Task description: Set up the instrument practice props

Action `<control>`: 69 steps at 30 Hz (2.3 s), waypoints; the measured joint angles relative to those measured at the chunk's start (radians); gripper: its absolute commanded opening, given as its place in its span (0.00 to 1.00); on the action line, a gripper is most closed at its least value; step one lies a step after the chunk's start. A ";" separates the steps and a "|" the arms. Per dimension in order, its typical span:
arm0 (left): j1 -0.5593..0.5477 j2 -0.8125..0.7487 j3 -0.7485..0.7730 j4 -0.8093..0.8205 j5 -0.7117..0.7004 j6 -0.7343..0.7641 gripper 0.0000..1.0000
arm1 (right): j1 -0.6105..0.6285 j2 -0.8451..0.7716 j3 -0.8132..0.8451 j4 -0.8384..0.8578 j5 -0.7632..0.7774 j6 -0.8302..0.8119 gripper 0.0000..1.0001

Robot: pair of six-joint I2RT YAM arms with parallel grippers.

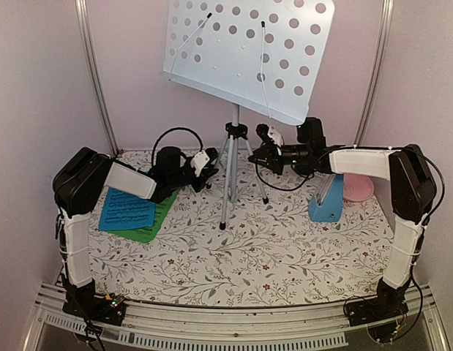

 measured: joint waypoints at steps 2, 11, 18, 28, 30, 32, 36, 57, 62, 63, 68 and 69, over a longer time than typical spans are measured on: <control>0.002 0.000 0.000 -0.004 0.002 -0.012 0.10 | 0.002 0.006 0.010 -0.005 0.000 0.000 0.00; 0.037 -0.022 -0.055 0.016 -0.028 -0.109 0.52 | 0.014 0.037 0.052 -0.011 0.039 0.001 0.00; 0.025 -0.243 -0.293 0.049 -0.059 -0.217 0.59 | 0.019 0.037 0.052 -0.011 0.051 0.000 0.00; -0.209 -0.334 -0.457 0.110 -0.037 -0.386 0.59 | 0.021 0.032 0.041 0.002 0.059 0.001 0.00; -0.233 -0.309 -0.459 0.128 -0.035 -0.431 0.60 | 0.022 0.030 0.037 0.006 0.066 0.001 0.00; -0.239 -0.281 -0.457 0.149 -0.036 -0.468 0.60 | 0.024 0.028 0.034 0.009 0.072 0.002 0.00; -0.243 -0.206 -0.435 0.166 -0.036 -0.520 0.59 | 0.026 0.024 0.029 0.011 0.082 0.002 0.00; -0.243 -0.152 -0.472 0.219 -0.062 -0.629 0.00 | 0.039 0.002 -0.003 0.024 0.104 -0.016 0.11; -0.243 -0.152 -0.472 0.221 -0.052 -0.633 0.00 | 0.039 -0.011 -0.031 0.014 0.105 -0.026 0.72; -0.244 -0.152 -0.472 0.222 -0.050 -0.635 0.00 | 0.035 -0.014 -0.049 0.006 0.108 -0.028 0.86; -0.244 -0.152 -0.472 0.220 -0.041 -0.639 0.00 | 0.025 -0.031 -0.149 -0.032 0.112 -0.030 0.94; -0.244 -0.152 -0.472 0.219 -0.040 -0.639 0.00 | 0.025 -0.034 -0.162 -0.039 0.112 -0.030 0.92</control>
